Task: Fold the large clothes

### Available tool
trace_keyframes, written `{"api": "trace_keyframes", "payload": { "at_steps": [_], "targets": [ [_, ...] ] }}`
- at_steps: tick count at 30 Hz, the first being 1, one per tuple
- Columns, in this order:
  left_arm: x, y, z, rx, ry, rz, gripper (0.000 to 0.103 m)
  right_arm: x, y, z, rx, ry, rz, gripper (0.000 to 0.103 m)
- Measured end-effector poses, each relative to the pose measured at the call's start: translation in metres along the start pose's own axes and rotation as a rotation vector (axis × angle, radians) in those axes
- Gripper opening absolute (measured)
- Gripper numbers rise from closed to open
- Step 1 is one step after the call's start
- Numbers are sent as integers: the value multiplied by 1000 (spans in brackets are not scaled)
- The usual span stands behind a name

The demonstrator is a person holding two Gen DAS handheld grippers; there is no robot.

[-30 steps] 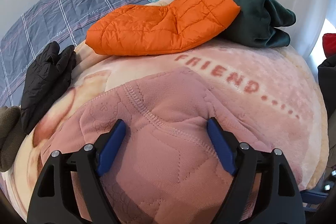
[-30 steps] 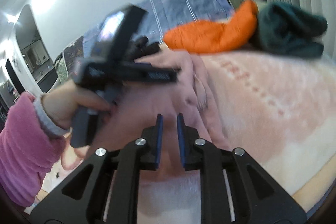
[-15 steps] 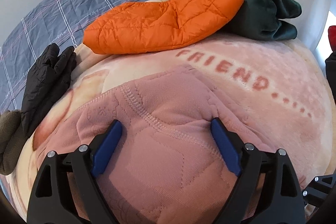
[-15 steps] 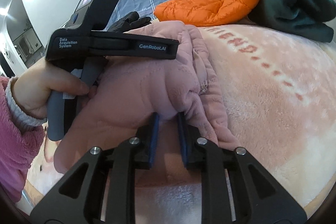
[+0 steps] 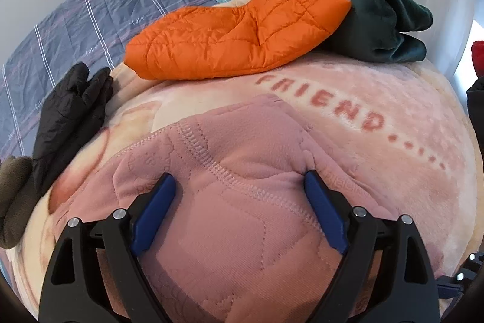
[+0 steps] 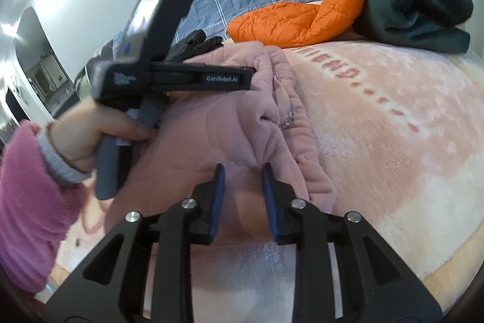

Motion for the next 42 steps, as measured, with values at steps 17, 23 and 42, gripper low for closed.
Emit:
{"api": "trace_keyframes", "payload": {
  "at_steps": [17, 23, 42],
  "targets": [
    [1, -2, -2, -2, -11, 10, 91, 11, 45, 22, -359, -161, -84, 80],
    [2, -2, -3, 0, -5, 10, 91, -8, 40, 11, -404, -212, -93, 88],
    [2, -5, -2, 27, 35, 7, 91, -48, 32, 23, -603, -134, -111, 101]
  ]
}}
Point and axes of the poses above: each gripper's, at about its wrist camera, not at the fingertips, and x roughly against the way its jaws point, z to its right, y to its underside, the point moved 10 cm from there along -x, roughly the way its jaws point, and after that the axes turned 14 degrees about x, right-handed, at the moved point
